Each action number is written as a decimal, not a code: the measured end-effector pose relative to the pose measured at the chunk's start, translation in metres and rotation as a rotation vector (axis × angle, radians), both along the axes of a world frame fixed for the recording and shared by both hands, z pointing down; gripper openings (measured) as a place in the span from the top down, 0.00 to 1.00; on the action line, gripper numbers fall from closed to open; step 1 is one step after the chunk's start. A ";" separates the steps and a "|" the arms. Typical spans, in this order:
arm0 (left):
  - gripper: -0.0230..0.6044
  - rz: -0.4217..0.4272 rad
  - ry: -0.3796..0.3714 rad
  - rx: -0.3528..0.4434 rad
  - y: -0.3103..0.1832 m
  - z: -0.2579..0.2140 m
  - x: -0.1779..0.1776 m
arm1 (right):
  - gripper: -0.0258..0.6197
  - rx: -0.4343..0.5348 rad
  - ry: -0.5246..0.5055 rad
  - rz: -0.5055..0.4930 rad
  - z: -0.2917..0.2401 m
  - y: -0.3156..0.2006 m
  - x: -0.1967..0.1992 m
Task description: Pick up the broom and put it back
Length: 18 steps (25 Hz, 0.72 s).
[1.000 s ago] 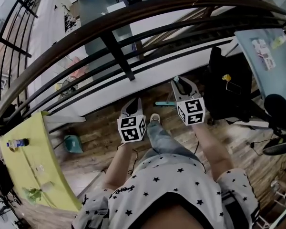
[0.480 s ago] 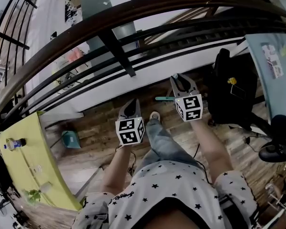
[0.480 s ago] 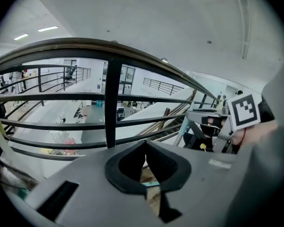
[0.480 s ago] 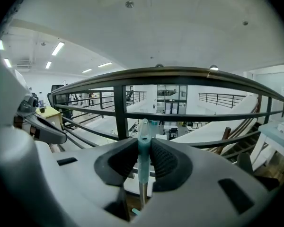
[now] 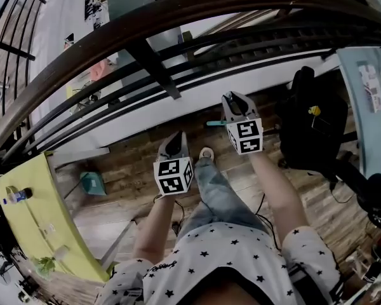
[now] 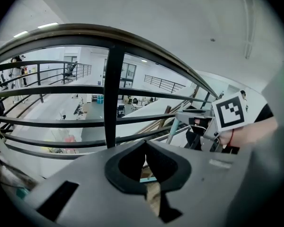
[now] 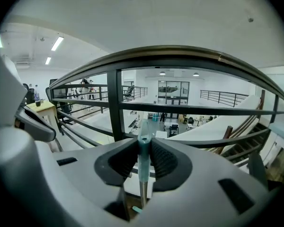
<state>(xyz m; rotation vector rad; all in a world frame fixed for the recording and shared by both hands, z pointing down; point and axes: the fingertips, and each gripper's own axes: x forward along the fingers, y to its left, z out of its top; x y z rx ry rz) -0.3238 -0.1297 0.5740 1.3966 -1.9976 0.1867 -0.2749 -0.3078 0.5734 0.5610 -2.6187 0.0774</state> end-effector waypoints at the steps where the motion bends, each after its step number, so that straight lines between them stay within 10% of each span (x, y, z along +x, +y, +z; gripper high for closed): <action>1: 0.95 -0.003 0.004 0.000 -0.002 0.002 -0.001 | 0.85 0.004 0.001 -0.004 0.002 -0.002 -0.005; 18: 0.95 -0.024 0.035 -0.020 -0.019 0.029 -0.029 | 0.85 0.030 0.031 -0.019 0.037 -0.048 -0.082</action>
